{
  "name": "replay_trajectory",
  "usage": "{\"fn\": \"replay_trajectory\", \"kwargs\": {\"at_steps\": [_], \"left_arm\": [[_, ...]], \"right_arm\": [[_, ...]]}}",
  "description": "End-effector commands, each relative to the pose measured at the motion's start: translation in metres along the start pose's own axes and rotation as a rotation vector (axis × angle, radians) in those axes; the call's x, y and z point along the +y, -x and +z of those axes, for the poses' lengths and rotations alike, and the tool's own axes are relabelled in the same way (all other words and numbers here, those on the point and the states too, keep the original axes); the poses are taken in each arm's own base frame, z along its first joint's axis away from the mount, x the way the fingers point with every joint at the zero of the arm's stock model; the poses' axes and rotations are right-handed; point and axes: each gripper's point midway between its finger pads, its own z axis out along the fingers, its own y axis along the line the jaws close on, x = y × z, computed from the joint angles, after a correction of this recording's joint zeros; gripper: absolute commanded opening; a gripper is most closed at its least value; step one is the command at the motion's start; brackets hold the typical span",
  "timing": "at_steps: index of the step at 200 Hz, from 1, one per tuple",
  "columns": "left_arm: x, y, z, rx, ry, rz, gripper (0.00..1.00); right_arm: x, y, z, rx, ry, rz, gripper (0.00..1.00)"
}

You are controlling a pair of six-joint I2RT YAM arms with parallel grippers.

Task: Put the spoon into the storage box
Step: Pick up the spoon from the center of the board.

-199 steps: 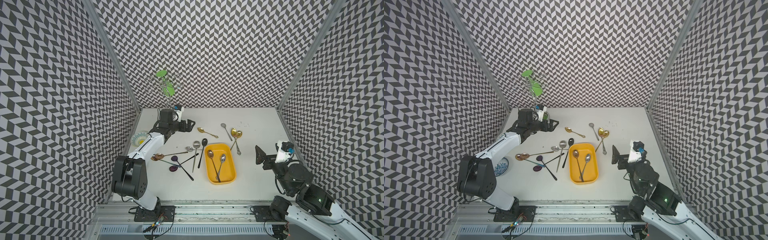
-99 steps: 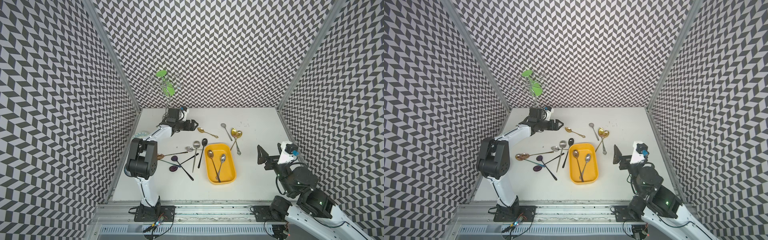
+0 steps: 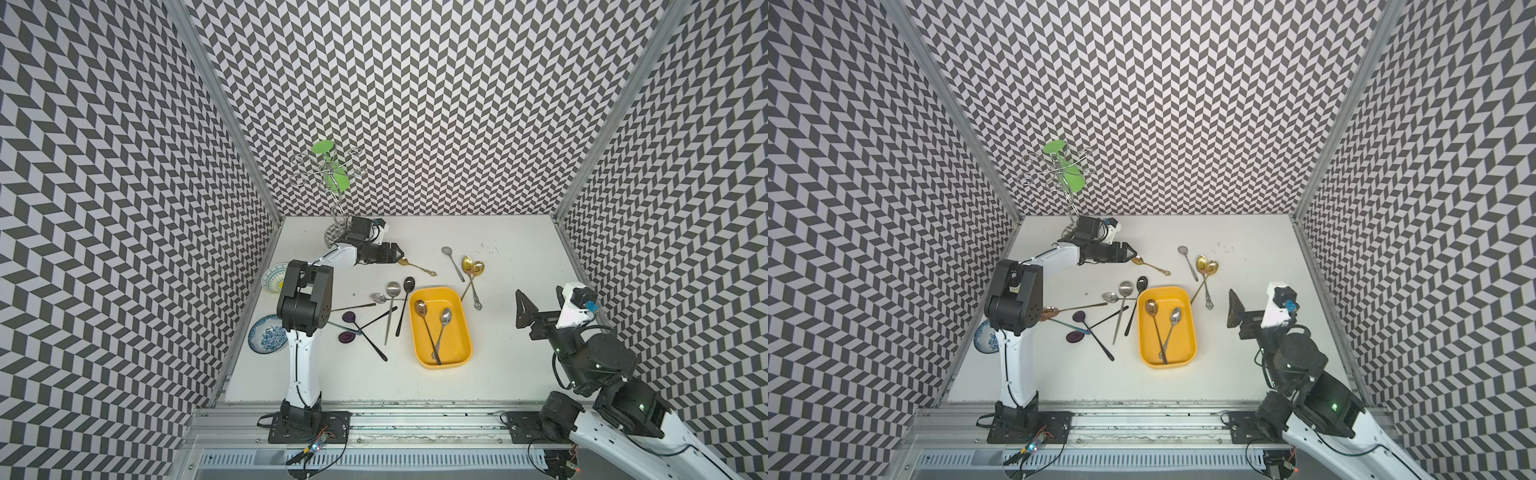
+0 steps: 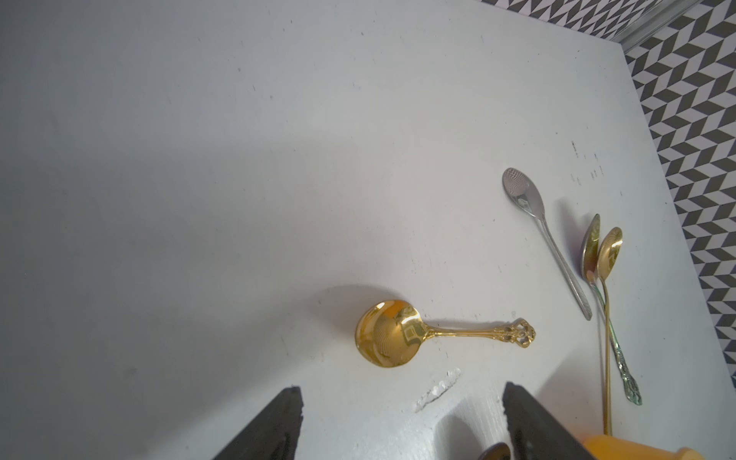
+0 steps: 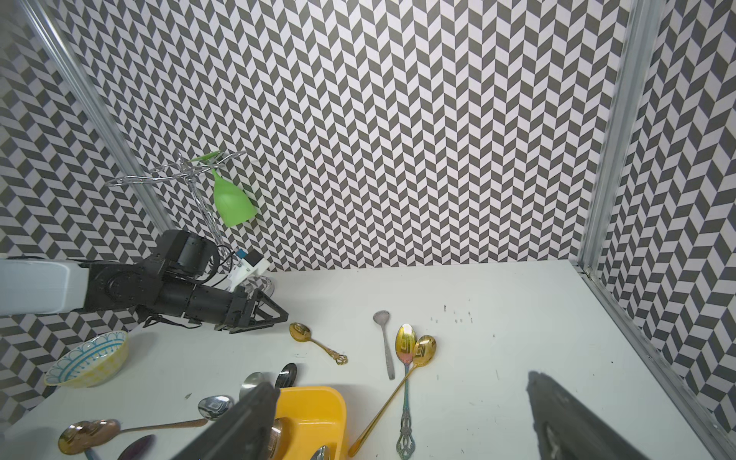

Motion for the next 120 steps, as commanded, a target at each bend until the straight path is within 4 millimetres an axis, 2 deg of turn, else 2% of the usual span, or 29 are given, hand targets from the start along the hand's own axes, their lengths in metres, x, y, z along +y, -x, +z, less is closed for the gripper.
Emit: {"fn": "replay_trajectory", "kwargs": {"at_steps": [1,82,120], "left_arm": [[-0.003,0.001,0.008,0.022,-0.025,-0.016,0.82],[0.014,-0.004,0.034,0.061,-0.031,-0.068,0.69],[0.019,-0.005,0.045,0.072,-0.040,-0.090,0.55]], "right_arm": [[0.000,0.010,-0.002,-0.042,0.009,0.028,0.99],[-0.003,0.013,-0.003,-0.056,0.005,0.033,0.99],[-0.004,0.013,-0.003,-0.058,0.002,0.034,0.99]]}}
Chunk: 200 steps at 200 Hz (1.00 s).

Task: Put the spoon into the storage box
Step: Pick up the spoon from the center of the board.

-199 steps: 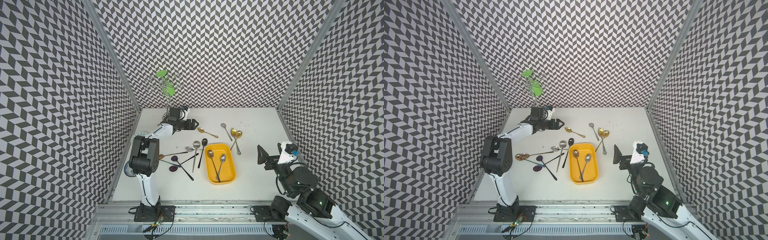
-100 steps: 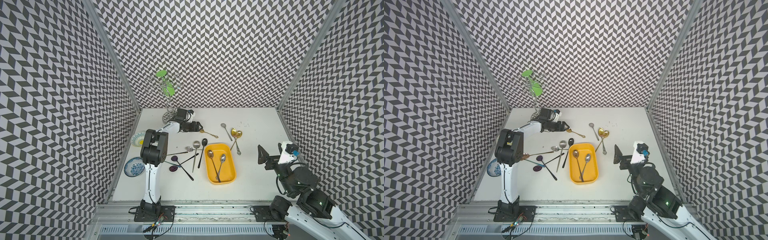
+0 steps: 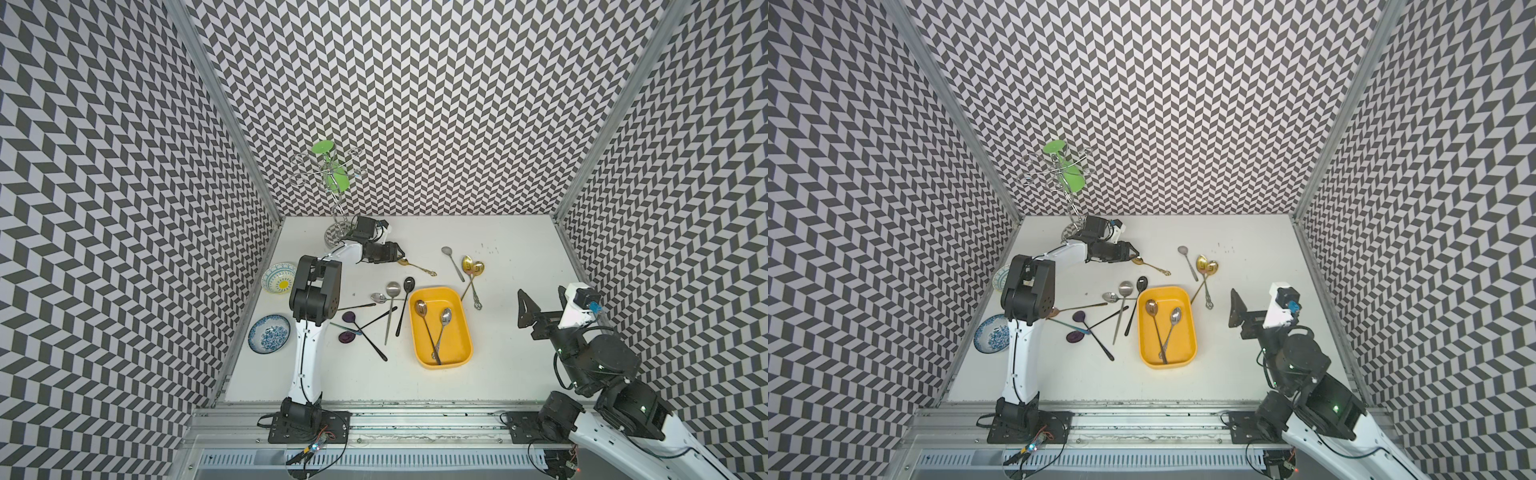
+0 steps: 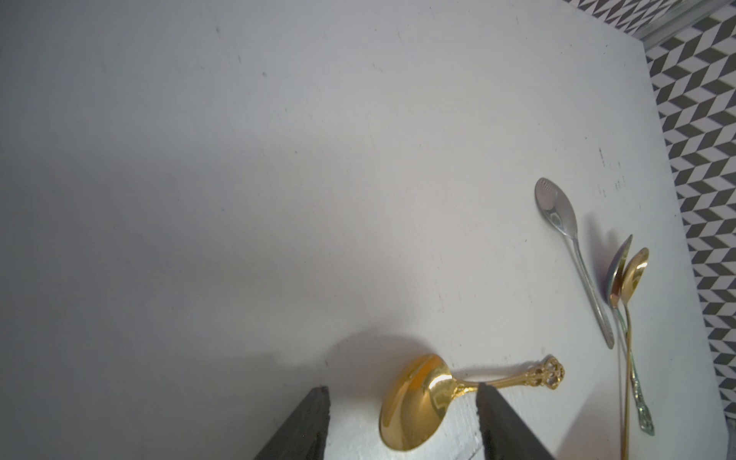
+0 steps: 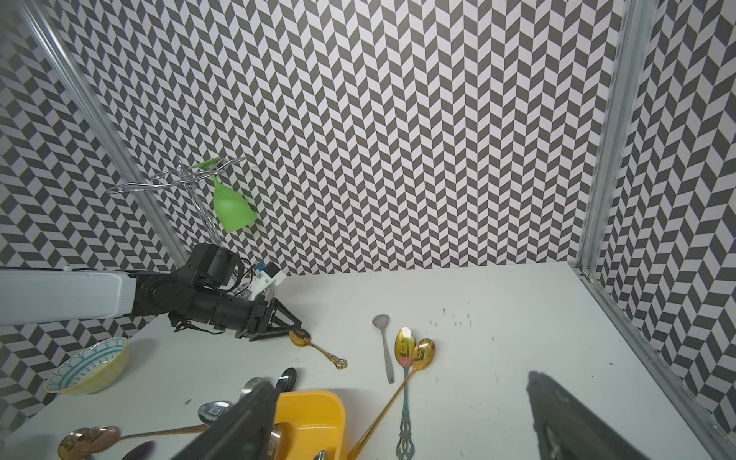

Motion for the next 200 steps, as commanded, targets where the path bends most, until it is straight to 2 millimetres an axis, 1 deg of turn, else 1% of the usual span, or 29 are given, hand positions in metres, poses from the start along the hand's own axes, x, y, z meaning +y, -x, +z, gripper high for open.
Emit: {"fn": "replay_trajectory", "kwargs": {"at_steps": [1,26,38,56,62,73,98,120,133,152,200], "left_arm": [[0.008,-0.007,0.011,0.033,-0.009,-0.037,0.54],[0.009,-0.010,0.015,0.043,-0.017,-0.045,0.42],[0.010,-0.010,0.015,0.045,-0.021,-0.052,0.38],[0.011,-0.010,0.014,0.043,-0.023,-0.060,0.33],[0.011,-0.009,0.014,0.042,-0.022,-0.058,0.29],[0.011,-0.010,0.012,0.041,-0.024,-0.060,0.25],[0.012,-0.009,0.010,0.038,-0.033,-0.077,0.11],[0.010,-0.005,0.003,0.024,-0.030,-0.074,0.00],[0.008,0.000,-0.003,0.012,-0.042,-0.082,0.00],[-0.001,0.014,-0.015,-0.020,-0.048,-0.060,0.00],[-0.034,0.050,-0.060,-0.120,-0.057,0.037,0.00]], "right_arm": [[0.000,0.010,-0.002,-0.044,0.009,0.025,0.99],[-0.001,0.010,-0.002,-0.044,0.001,0.027,0.99],[-0.001,0.009,-0.001,-0.043,0.001,0.025,0.99],[-0.001,0.009,-0.001,-0.041,0.002,0.024,0.99],[-0.002,0.009,-0.001,-0.040,-0.004,0.023,0.99],[-0.003,0.009,-0.001,-0.043,-0.010,0.024,0.99],[-0.002,0.009,0.000,-0.040,-0.002,0.021,0.99],[-0.004,0.010,-0.001,-0.045,-0.013,0.027,0.99],[-0.003,0.010,-0.001,-0.045,-0.008,0.024,0.99],[-0.004,0.010,-0.001,-0.045,-0.009,0.025,0.99],[-0.004,0.011,-0.002,-0.049,-0.009,0.028,0.99]]}}
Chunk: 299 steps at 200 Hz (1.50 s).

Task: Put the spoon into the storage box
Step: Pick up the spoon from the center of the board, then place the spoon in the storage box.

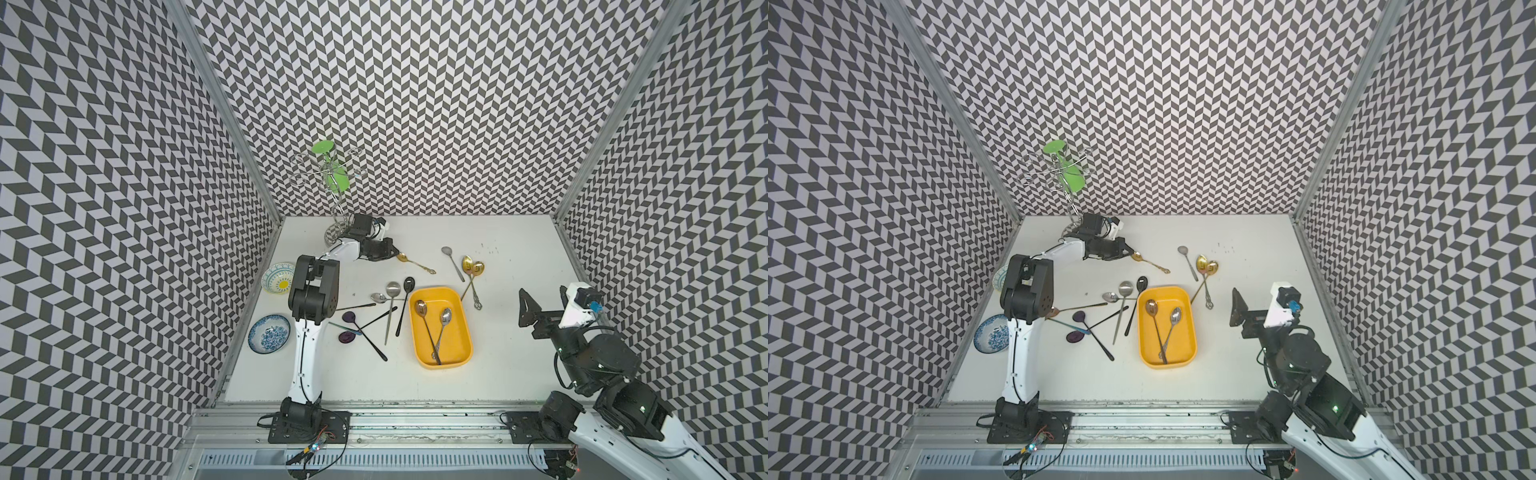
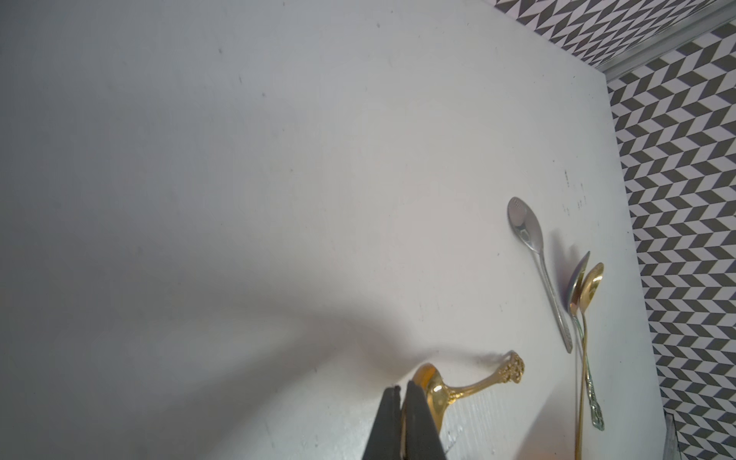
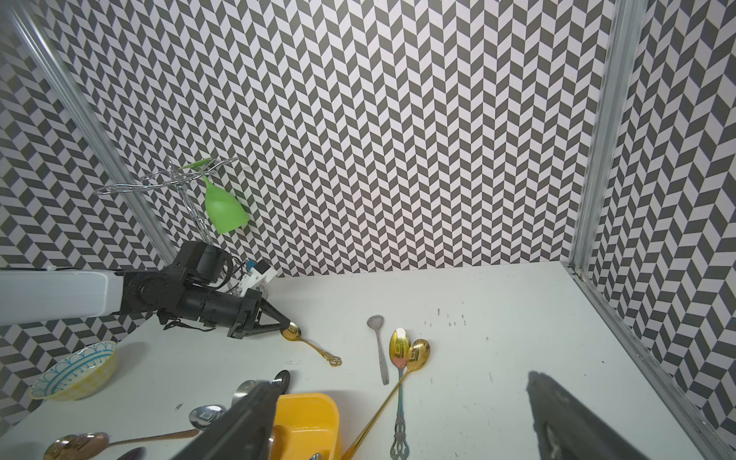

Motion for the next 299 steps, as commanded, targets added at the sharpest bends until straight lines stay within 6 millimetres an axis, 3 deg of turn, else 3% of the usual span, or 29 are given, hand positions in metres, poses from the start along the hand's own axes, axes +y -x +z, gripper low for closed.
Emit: {"fn": "replay_trajectory", "kwargs": {"at_steps": [1,43,77,146,222,299], "left_arm": [[-0.030,0.031,-0.039,-0.088,-0.003,0.092,0.00],[-0.069,0.059,-0.081,-0.168,-0.011,0.244,0.00],[-0.108,0.066,-0.114,-0.191,-0.078,0.406,0.00],[-0.166,0.045,-0.147,-0.164,-0.213,0.618,0.00],[-0.220,-0.018,-0.139,-0.024,-0.284,0.890,0.00],[-0.231,-0.097,-0.094,0.239,-0.300,0.991,0.00]], "right_arm": [[-0.001,0.011,-0.003,-0.047,0.005,0.031,0.99],[-0.001,0.011,-0.003,-0.050,0.010,0.030,0.99],[-0.002,0.012,-0.003,-0.057,0.008,0.034,0.99],[-0.004,0.012,-0.004,-0.057,-0.001,0.036,0.99],[-0.002,0.012,-0.003,-0.058,0.006,0.033,0.99],[-0.005,0.013,-0.004,-0.064,-0.008,0.038,0.99]]}}
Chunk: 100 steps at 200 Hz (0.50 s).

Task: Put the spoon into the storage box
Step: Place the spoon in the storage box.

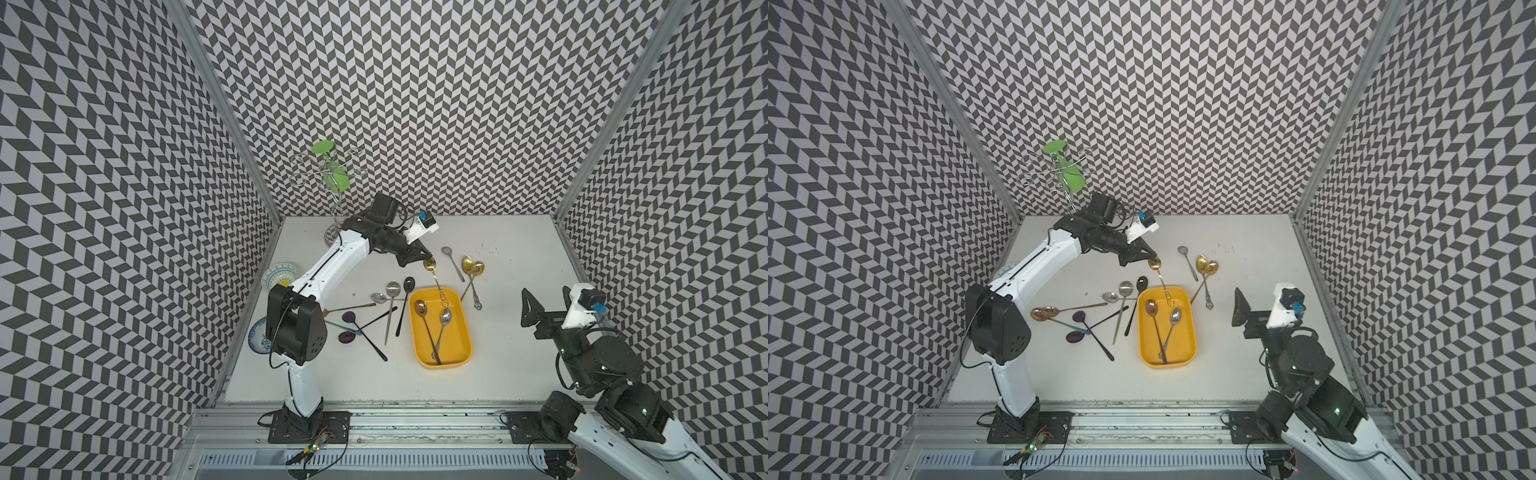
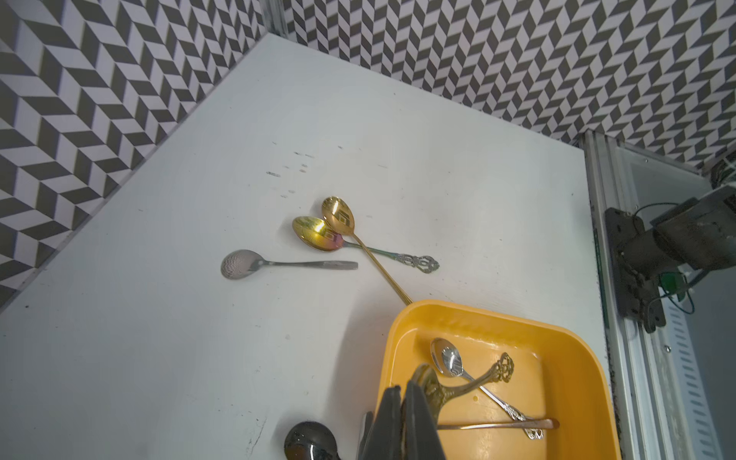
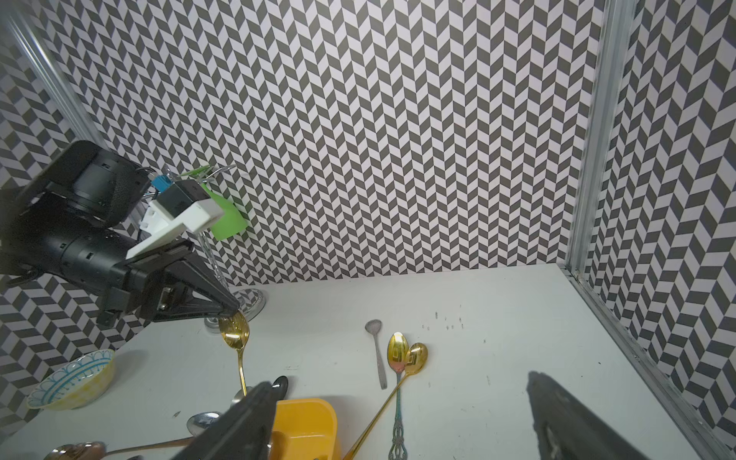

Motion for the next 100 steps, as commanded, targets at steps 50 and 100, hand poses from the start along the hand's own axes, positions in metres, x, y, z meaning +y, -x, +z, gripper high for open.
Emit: {"fn": "replay_trajectory", "kwargs": {"at_steps": [50,100], "left_arm": [[-0.057,-0.040,0.047,0.151,-0.143,0.051,0.00],[-0.066,-0.067,0.067,0.230,-0.120,0.092,0.00]], "right_arm": [[-0.002,0.011,-0.002,-0.054,0.000,0.032,0.99],[-0.001,0.011,-0.002,-0.053,0.003,0.030,0.99]]}}
